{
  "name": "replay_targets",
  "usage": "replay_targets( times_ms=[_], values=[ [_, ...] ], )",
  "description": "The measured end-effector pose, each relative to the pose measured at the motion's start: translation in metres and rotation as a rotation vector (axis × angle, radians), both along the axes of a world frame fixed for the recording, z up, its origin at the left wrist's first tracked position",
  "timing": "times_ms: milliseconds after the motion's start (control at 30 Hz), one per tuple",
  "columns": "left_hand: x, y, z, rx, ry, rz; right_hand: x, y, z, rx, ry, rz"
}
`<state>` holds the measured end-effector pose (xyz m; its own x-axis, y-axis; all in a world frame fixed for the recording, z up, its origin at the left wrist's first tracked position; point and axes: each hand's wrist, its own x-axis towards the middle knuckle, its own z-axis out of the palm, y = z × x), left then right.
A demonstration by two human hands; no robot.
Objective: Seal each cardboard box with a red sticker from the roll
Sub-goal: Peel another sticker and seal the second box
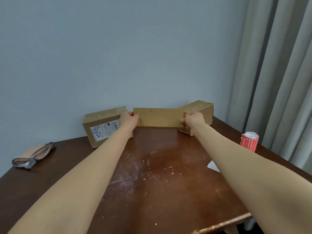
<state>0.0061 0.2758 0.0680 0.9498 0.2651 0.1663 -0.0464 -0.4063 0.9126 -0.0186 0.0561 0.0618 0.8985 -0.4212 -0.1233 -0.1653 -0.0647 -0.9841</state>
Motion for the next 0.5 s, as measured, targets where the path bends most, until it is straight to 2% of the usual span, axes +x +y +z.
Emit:
replay_targets(
  times_ms=[300,500],
  values=[
    [0.024,0.003,-0.031,0.025,0.049,0.068,0.039,0.02,-0.037,-0.059,0.051,-0.065],
    [0.045,0.006,-0.053,0.034,0.131,0.08,0.065,0.03,-0.049,-0.044,0.057,-0.017]
  ],
)
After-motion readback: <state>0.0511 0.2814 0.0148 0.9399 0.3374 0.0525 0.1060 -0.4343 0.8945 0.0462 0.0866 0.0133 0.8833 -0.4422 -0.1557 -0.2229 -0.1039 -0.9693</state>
